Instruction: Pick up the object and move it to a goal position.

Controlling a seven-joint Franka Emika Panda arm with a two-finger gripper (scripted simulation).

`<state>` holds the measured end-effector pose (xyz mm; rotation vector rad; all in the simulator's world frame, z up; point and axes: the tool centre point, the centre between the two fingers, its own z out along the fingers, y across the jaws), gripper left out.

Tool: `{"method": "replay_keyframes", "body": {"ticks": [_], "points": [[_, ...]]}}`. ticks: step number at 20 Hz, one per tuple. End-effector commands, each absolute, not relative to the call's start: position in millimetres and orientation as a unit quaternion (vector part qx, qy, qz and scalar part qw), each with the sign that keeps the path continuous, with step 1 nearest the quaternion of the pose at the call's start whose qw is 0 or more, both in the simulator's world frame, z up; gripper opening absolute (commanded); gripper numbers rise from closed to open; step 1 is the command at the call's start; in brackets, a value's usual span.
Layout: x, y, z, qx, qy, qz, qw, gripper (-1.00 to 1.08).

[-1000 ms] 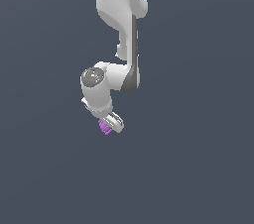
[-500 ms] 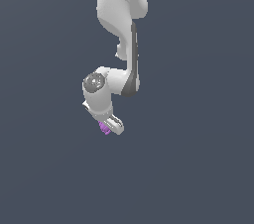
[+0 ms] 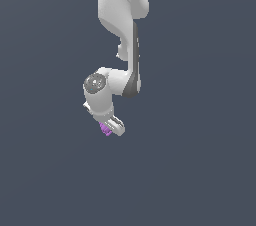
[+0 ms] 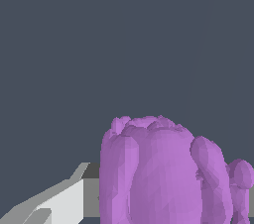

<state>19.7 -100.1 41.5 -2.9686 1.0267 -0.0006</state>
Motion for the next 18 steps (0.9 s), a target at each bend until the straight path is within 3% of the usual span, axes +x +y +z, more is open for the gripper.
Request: {"method": "replay_keyframes", "body": {"ticks": [1,10,18], "points": [[19.1,-98.4,42.6,-0.945,0.327,0.000,0.000,-1.00],[5.0,-67.6,61.5,-0.945,0.327,0.000,0.000,-1.00],[-23.7,-3.8,100.8,-0.945,0.327,0.000,0.001,-1.00]]}}
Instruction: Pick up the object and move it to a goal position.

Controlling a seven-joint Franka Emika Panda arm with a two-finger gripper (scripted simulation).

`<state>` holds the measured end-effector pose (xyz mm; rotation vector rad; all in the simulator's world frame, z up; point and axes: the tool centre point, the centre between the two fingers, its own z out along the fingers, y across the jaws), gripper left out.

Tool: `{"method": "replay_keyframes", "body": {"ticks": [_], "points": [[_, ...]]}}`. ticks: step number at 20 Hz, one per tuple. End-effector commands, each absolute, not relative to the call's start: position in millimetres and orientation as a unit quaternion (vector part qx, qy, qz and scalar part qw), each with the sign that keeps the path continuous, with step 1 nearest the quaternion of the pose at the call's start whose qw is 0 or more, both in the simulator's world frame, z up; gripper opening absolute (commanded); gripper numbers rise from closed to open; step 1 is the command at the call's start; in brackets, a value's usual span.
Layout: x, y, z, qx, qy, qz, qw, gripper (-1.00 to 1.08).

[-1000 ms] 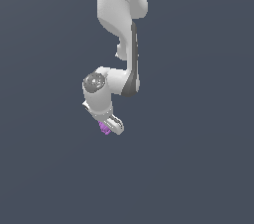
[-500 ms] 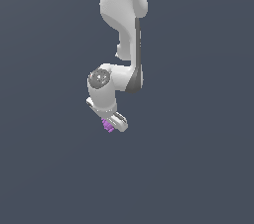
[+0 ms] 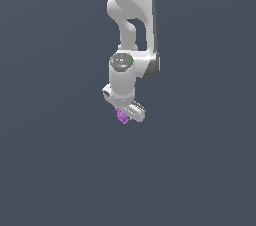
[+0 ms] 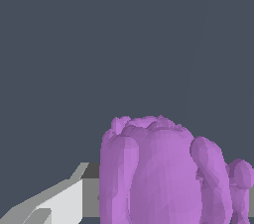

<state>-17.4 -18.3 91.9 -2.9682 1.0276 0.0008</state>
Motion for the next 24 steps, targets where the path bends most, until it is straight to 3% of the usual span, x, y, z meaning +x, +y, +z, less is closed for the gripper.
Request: {"method": "replay_keyframes", "body": {"ticks": [1,14,24], "points": [[-28.1,6.2,107.0,-0.945,0.327,0.000,0.001,-1.00],[-76.9,123.0,180.2,-0.945,0.327,-0.001,-0.001,-1.00],[-91.2,164.1,205.8,-0.945,0.327,0.000,0.000,-1.00]]}}
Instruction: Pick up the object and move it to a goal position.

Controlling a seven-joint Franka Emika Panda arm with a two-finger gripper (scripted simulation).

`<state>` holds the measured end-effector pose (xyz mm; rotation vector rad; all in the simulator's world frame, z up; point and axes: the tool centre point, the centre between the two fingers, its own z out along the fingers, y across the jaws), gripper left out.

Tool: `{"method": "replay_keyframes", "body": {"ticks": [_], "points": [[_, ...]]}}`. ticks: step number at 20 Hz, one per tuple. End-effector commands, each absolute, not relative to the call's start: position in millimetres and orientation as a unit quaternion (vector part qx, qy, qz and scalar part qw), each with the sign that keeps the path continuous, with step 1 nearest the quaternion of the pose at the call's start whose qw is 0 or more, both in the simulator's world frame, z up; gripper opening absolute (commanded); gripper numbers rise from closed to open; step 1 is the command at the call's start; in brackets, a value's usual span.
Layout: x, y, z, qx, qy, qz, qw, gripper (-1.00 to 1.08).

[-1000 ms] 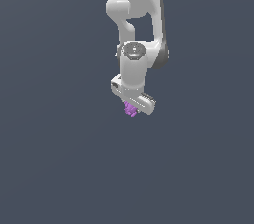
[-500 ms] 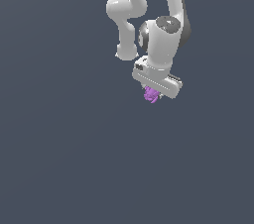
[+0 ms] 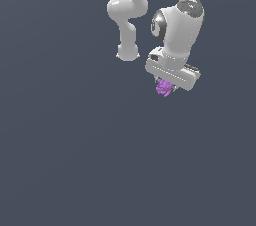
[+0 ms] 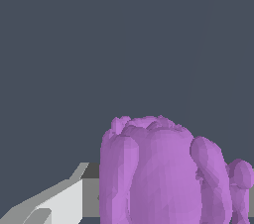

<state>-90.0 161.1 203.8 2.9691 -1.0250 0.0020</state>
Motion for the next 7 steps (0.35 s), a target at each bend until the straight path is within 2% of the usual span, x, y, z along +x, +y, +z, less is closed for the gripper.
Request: {"method": "replay_keyframes", "body": {"ticks": [1,7], "points": [[-91.4,165.0,206.3,0.945,-0.327,0.000,0.000,-1.00],[-89.1,162.0,204.1,0.945,-0.327,0.000,0.000,-1.00]]}}
